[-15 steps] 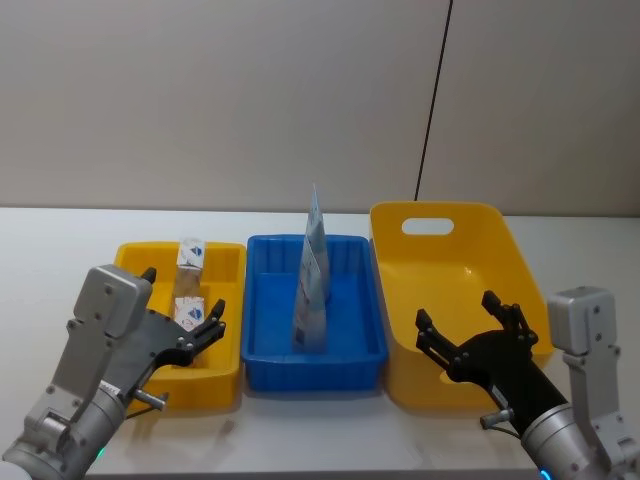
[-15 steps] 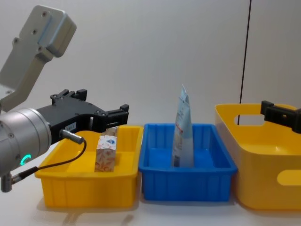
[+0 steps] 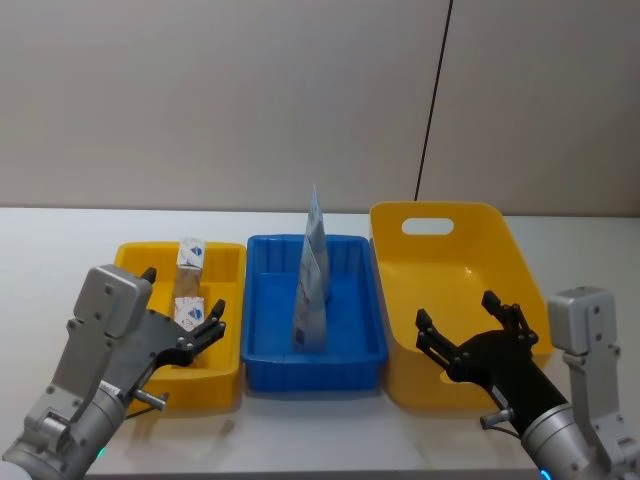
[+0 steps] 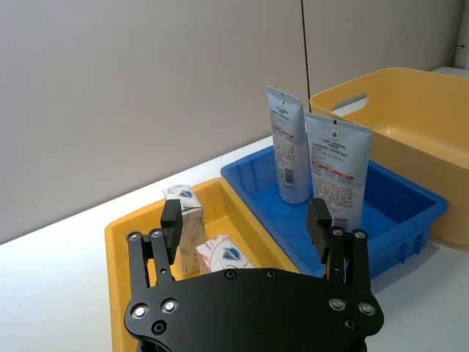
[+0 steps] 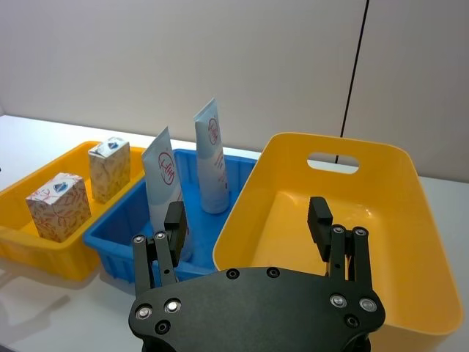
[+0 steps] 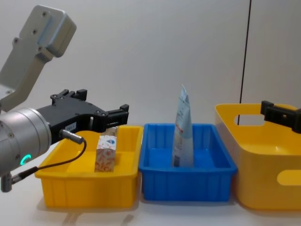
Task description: Bimanual collaborative sorting of washing and personal care products
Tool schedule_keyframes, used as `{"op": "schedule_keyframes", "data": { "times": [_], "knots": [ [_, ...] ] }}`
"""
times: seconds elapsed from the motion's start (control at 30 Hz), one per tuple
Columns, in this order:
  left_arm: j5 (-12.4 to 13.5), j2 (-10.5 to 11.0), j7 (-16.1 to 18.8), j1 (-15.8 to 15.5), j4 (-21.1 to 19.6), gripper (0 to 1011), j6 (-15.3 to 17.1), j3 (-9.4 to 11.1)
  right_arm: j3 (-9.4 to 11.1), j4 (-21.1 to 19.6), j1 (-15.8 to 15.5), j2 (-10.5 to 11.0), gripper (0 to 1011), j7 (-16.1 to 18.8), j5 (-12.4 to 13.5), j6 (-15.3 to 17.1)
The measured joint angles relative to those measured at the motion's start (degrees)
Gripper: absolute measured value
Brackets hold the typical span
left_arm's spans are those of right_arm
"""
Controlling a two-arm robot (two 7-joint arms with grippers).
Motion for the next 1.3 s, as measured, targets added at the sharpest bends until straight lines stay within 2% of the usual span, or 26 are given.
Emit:
{"op": "schedule_keyframes", "data": {
  "times": [1.3],
  "knots": [
    [0.00,0.00,0.00,0.00,0.00,1001,0.00,0.00,0.00,0.00,0.00,0.00,1003,0.00,0.00,0.00]
  ]
}}
